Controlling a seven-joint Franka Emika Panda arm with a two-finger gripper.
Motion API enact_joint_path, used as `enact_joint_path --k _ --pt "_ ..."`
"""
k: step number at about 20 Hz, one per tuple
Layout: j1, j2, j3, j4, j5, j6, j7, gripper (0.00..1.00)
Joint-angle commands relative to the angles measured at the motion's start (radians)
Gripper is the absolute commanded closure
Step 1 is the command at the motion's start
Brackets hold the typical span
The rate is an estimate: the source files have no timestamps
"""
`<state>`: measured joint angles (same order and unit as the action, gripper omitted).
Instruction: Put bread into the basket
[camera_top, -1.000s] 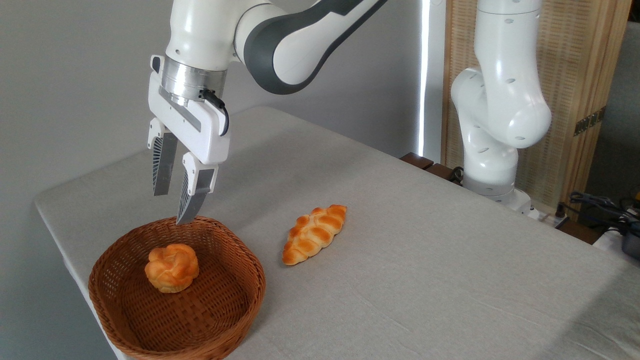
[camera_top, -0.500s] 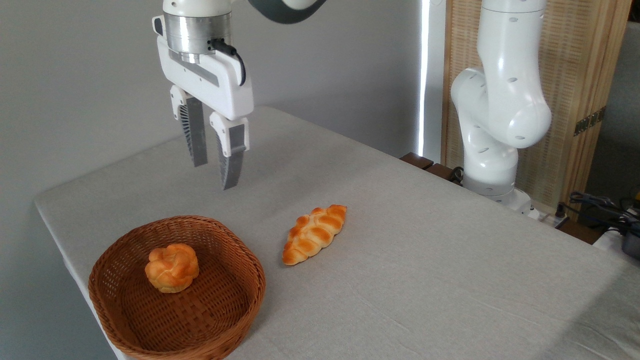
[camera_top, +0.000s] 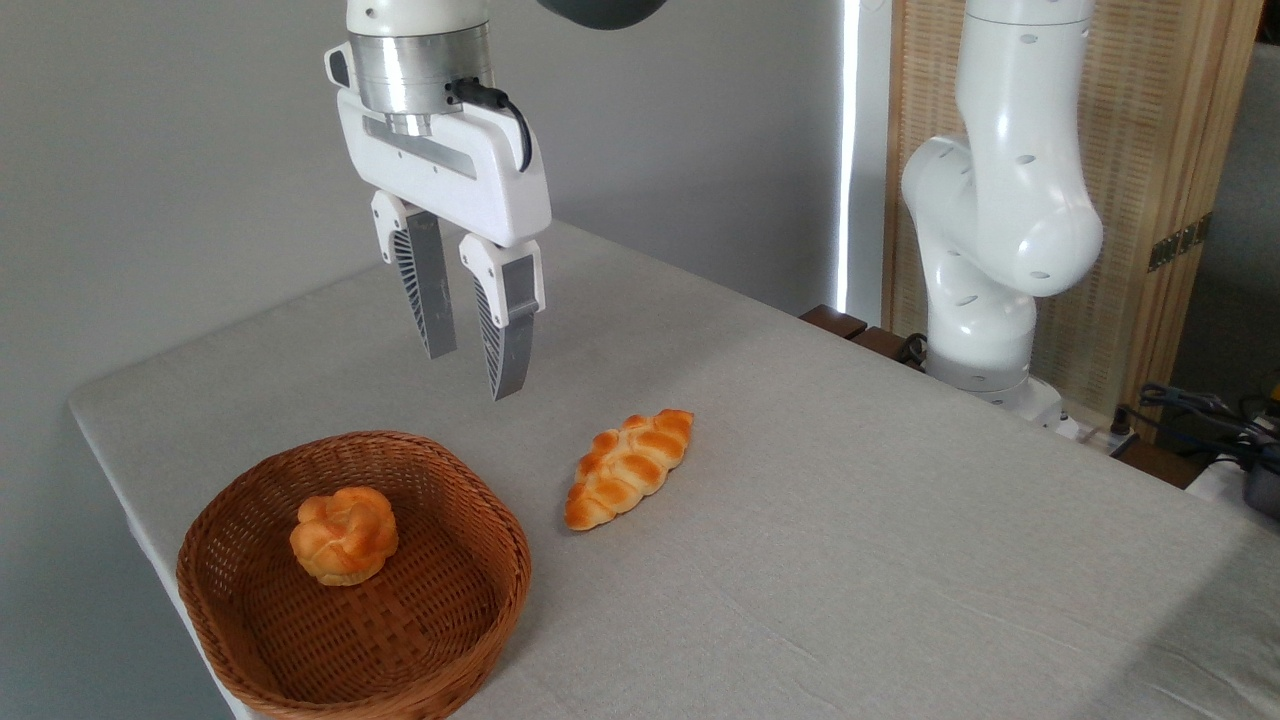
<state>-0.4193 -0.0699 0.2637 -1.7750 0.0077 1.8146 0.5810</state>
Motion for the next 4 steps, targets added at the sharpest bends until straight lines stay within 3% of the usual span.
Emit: enact_joint_path --k 1,4 --pt "-0.004 -0.019 0.041 0.008 -0.003 -0.021 0.114 0.0" --pt "-0.004 -0.021 0.045 0.008 -0.017 -0.024 0.137 0.0"
